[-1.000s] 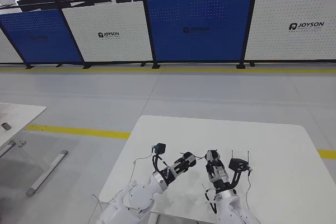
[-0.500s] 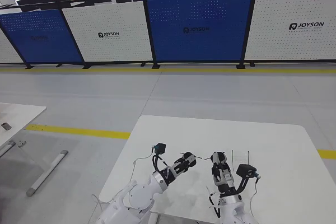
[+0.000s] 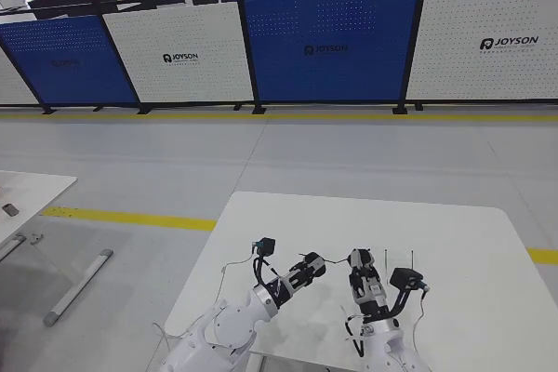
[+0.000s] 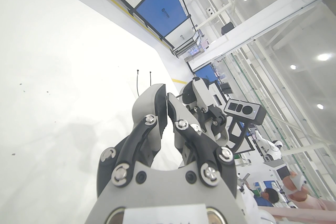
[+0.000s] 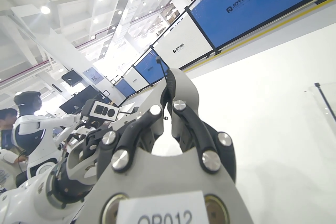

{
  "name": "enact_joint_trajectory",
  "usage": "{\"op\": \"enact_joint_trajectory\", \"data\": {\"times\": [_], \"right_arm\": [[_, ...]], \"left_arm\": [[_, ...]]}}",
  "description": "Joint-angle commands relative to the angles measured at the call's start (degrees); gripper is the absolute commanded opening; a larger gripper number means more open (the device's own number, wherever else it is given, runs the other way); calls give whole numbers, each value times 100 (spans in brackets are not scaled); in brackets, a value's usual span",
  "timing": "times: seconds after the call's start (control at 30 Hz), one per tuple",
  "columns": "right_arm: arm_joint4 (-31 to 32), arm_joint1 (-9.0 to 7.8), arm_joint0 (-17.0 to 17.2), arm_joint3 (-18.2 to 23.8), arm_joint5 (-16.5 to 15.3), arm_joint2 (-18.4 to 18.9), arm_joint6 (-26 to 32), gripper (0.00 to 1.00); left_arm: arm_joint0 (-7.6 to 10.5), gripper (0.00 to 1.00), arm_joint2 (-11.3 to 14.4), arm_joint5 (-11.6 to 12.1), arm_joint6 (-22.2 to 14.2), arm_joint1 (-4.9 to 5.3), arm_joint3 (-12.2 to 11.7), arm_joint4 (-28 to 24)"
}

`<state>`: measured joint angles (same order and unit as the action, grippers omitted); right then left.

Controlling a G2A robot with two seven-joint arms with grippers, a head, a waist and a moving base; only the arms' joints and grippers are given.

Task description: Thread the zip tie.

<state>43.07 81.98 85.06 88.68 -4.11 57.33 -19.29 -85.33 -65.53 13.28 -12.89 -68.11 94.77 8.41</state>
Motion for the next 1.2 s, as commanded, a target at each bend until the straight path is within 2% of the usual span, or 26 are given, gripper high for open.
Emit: {"op": "enact_joint_trajectory", "data": {"times": [0.0,0.5,0.87,1.17], "right_arm": [[9,11,-34,-35,20,-14,4,0],[-4,50,-16,-165,-67,50,-53,0],[21,106,-159,-307,-11,-15,20,0],[34,114,-85,-296,-138,-2,81,0]], "left_arm": [[0,0,0,0,0,0,0,0],[0,0,0,0,0,0,0,0],[0,0,0,0,0,0,0,0],[0,0,0,0,0,0,0,0]]}}
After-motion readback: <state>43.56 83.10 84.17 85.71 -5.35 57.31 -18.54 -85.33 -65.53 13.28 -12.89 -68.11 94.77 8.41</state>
